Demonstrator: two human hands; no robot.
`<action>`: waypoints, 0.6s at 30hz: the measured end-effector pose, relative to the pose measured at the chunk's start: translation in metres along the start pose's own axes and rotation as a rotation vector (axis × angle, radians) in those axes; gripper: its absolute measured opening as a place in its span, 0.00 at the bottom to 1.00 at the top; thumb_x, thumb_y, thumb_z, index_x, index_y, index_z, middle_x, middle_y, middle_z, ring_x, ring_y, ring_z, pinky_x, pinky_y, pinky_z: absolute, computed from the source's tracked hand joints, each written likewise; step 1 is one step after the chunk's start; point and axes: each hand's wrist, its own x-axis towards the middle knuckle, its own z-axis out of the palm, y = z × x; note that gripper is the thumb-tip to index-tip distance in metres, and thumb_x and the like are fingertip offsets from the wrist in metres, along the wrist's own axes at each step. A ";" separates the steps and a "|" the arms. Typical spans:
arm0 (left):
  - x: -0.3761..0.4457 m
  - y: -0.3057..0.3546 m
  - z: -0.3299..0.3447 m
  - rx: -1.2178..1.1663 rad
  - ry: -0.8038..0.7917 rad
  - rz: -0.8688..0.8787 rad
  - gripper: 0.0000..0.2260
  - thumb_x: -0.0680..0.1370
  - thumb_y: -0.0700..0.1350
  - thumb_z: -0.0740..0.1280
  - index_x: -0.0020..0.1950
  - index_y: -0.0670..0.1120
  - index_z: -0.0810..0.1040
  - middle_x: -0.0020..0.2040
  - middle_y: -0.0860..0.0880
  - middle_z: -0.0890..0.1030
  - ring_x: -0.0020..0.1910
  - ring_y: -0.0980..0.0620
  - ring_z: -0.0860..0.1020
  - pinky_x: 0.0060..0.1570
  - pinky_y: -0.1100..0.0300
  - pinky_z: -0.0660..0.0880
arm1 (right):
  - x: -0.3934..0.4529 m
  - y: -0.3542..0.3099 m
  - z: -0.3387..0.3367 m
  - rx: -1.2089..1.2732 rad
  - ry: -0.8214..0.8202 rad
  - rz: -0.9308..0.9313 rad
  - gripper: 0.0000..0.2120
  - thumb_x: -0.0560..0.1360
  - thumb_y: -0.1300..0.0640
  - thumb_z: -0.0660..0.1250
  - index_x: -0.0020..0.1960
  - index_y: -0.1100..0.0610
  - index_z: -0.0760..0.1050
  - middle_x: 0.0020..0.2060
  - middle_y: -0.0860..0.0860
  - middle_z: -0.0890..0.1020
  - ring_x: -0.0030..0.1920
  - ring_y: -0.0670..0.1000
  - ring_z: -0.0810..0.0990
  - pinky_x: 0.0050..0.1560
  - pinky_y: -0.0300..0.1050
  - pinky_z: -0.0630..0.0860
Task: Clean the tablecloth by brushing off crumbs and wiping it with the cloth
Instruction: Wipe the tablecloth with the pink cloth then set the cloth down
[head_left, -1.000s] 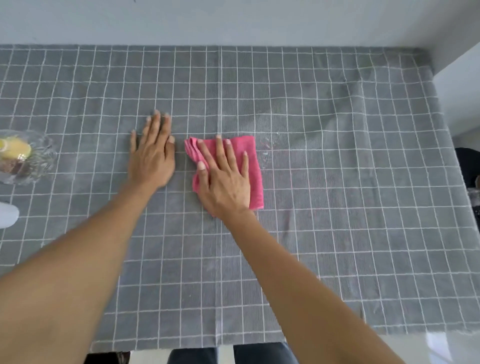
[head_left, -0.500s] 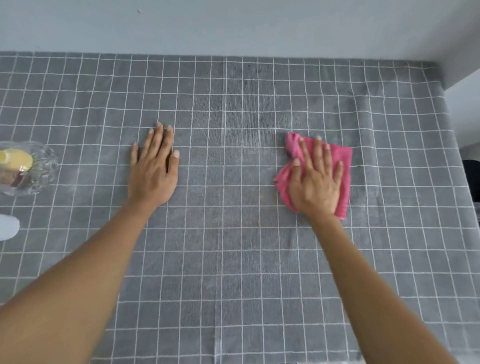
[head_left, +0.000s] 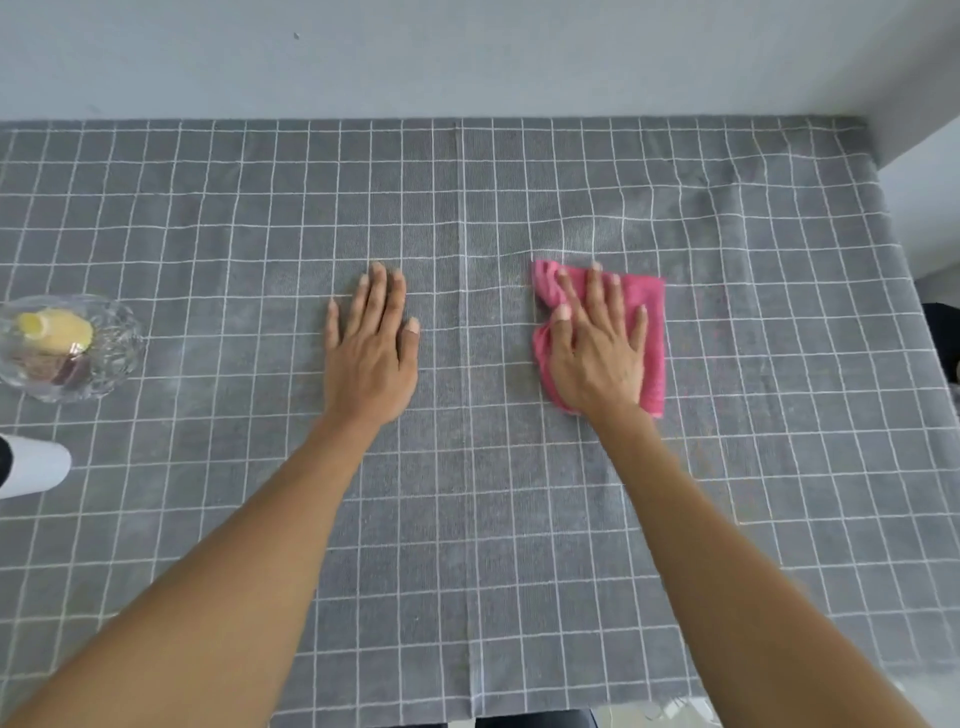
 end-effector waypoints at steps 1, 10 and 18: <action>0.000 0.000 0.001 0.004 0.010 -0.001 0.25 0.82 0.53 0.39 0.78 0.50 0.43 0.79 0.51 0.44 0.77 0.54 0.42 0.75 0.47 0.40 | -0.003 -0.016 0.004 0.012 -0.019 -0.056 0.24 0.81 0.43 0.35 0.77 0.41 0.39 0.77 0.47 0.40 0.76 0.50 0.36 0.74 0.58 0.34; -0.001 0.000 0.000 -0.035 0.043 0.006 0.24 0.82 0.51 0.39 0.79 0.50 0.46 0.79 0.52 0.46 0.77 0.55 0.44 0.75 0.48 0.41 | -0.005 -0.049 0.026 -0.043 0.002 -0.270 0.23 0.83 0.46 0.42 0.78 0.42 0.47 0.78 0.44 0.46 0.78 0.48 0.42 0.76 0.55 0.38; -0.001 -0.001 0.000 -0.054 0.026 0.015 0.23 0.82 0.51 0.39 0.78 0.51 0.44 0.78 0.53 0.44 0.77 0.55 0.43 0.75 0.48 0.41 | 0.013 0.037 -0.007 -0.112 0.002 0.006 0.24 0.82 0.44 0.36 0.77 0.41 0.37 0.77 0.45 0.40 0.77 0.49 0.37 0.75 0.56 0.35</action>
